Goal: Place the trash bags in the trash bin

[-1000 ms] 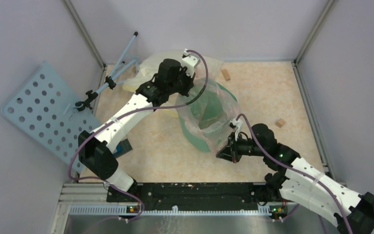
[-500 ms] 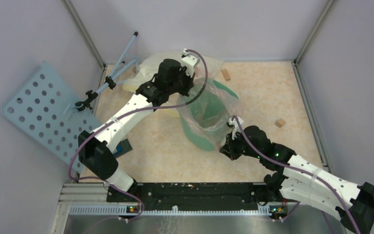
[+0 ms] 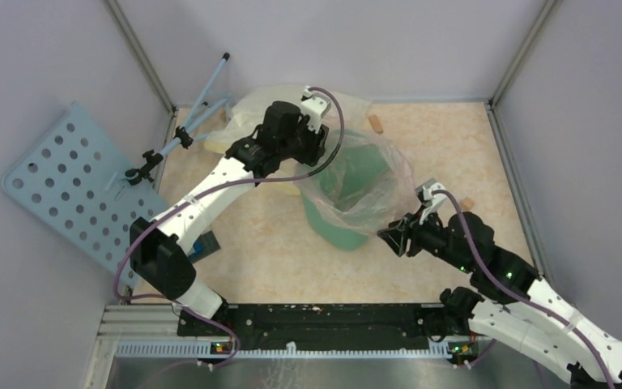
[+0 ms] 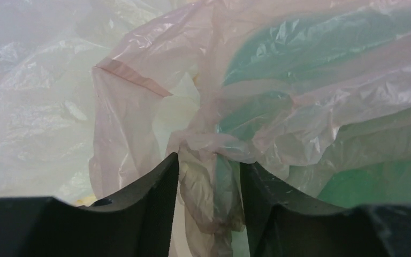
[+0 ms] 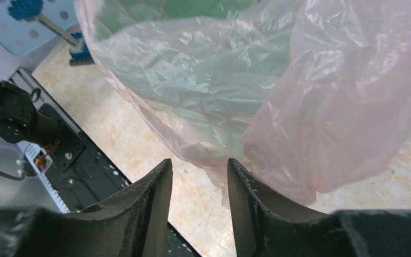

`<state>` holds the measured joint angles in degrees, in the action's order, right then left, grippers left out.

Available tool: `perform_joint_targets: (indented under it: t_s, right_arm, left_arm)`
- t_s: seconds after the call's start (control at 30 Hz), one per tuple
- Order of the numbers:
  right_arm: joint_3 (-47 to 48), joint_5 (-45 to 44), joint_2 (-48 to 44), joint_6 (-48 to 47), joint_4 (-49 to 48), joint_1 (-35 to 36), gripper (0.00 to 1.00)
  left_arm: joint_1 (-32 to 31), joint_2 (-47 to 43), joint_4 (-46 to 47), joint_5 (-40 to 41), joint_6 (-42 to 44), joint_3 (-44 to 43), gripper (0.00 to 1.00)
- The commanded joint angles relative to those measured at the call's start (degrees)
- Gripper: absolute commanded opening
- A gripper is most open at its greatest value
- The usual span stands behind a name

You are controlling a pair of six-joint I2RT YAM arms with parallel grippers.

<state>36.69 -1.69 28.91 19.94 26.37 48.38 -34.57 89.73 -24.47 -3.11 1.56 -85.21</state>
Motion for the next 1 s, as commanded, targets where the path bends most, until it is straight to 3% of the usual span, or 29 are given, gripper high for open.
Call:
perform_joint_targets:
  t_s: [0.0, 0.1, 0.37, 0.57, 0.67, 0.97]
  right_arm:
    - [6.3, -1.9, -0.7, -0.7, 3.7, 0.5, 0.45]
    - [9.5, -2.6, -0.6, -0.7, 4.9, 0.5, 0.52]
    - [16.4, -9.9, 1.1, -0.1, 7.4, 0.5, 0.54]
    - [21.9, -16.3, 5.6, -2.1, 7.8, 0.5, 0.55]
    - [23.8, -19.3, 8.3, -4.7, 8.6, 0.5, 0.58]
    - [26.7, -24.4, 13.8, -8.7, 10.8, 0.5, 0.6]
  left_arm:
    - [0.3, -5.0, -0.5, -0.2, -0.2, -0.2, 0.57]
    - [0.4, -6.5, -1.2, -0.3, -0.4, -0.7, 0.67]
    - [0.6, -11.3, -1.4, -1.9, -1.4, -1.5, 0.85]
    - [2.1, -14.1, -2.4, 1.6, -5.2, -0.9, 0.88]
    - [5.7, -15.0, -2.2, 1.7, -8.5, 1.0, 0.88]
    - [17.5, -13.5, 4.3, -15.9, -17.5, 6.7, 0.88]
